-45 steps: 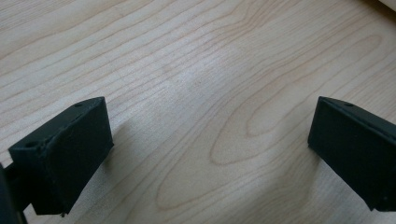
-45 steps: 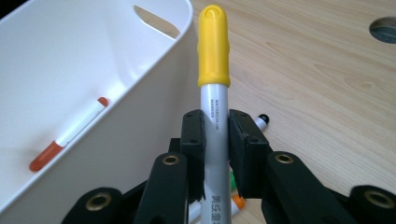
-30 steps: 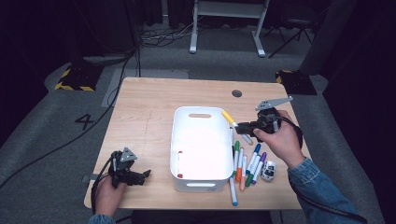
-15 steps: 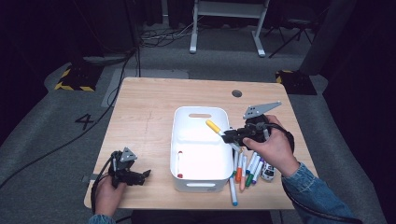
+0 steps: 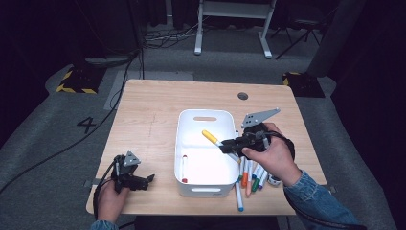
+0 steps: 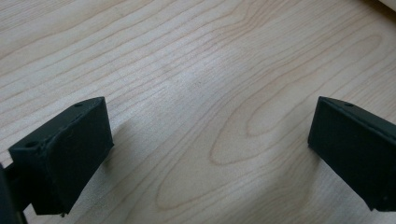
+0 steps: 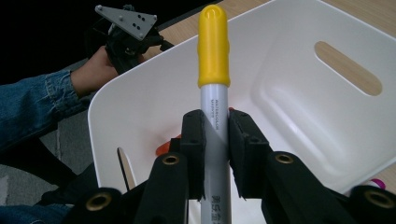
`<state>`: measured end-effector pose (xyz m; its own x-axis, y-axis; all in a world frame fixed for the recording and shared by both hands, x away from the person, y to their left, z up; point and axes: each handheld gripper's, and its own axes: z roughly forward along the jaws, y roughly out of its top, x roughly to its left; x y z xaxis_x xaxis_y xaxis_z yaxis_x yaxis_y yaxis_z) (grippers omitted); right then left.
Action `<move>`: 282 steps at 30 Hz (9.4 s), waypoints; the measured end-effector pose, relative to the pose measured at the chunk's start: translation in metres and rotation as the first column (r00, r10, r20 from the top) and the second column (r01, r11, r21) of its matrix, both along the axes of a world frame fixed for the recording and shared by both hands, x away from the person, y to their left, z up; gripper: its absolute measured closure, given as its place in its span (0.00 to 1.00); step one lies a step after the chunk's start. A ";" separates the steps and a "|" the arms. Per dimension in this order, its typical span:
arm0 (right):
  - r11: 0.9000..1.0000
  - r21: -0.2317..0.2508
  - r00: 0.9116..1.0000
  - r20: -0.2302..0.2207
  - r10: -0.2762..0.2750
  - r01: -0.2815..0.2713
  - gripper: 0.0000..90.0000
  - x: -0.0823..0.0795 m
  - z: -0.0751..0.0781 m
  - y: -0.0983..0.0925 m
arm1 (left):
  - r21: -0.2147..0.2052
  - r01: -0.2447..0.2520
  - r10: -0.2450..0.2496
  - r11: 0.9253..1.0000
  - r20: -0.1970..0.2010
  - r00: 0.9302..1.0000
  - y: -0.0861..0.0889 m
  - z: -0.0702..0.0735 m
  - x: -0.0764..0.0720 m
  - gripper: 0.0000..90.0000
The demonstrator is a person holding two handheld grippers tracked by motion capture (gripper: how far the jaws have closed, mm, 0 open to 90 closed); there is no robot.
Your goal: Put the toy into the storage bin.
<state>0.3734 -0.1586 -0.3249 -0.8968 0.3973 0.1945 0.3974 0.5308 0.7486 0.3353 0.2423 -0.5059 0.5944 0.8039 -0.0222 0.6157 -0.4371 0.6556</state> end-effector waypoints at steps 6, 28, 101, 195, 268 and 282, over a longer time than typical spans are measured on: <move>0.999 -0.012 0.999 -0.019 0.030 -0.030 0.86 -0.005 -0.008 0.006 | 0.000 0.000 0.000 1.000 0.000 1.000 0.000 0.000 0.000 0.00; 0.988 -0.111 0.993 -0.054 0.106 -0.112 0.86 -0.017 -0.034 0.021 | 0.000 0.000 0.000 1.000 0.000 1.000 0.000 0.000 0.000 0.00; 0.900 -0.238 0.924 -0.027 -0.382 0.365 0.67 0.046 -0.066 -0.109 | 0.002 -0.011 0.011 1.000 -0.005 1.000 0.000 0.000 -0.001 0.00; 0.863 -0.281 0.894 -0.037 -0.446 0.419 0.85 0.097 -0.115 -0.101 | 0.003 -0.009 0.009 1.000 -0.004 1.000 0.000 0.000 -0.001 0.00; 1.000 -0.009 0.999 0.029 -0.018 0.018 0.85 -0.016 -0.001 0.000 | -0.004 -0.010 0.010 1.000 -0.005 1.000 -0.004 0.000 0.001 0.00; 0.998 -0.044 0.999 -0.017 0.039 -0.040 0.85 -0.019 -0.021 0.015 | -0.005 -0.011 0.011 1.000 -0.002 1.000 -0.004 0.000 0.001 0.00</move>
<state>0.3545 -0.1438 -0.3463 -0.9089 0.3703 0.1917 0.3871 0.5786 0.7179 0.3359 0.2382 -0.5058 0.5858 0.8100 -0.0276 0.6218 -0.4274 0.6563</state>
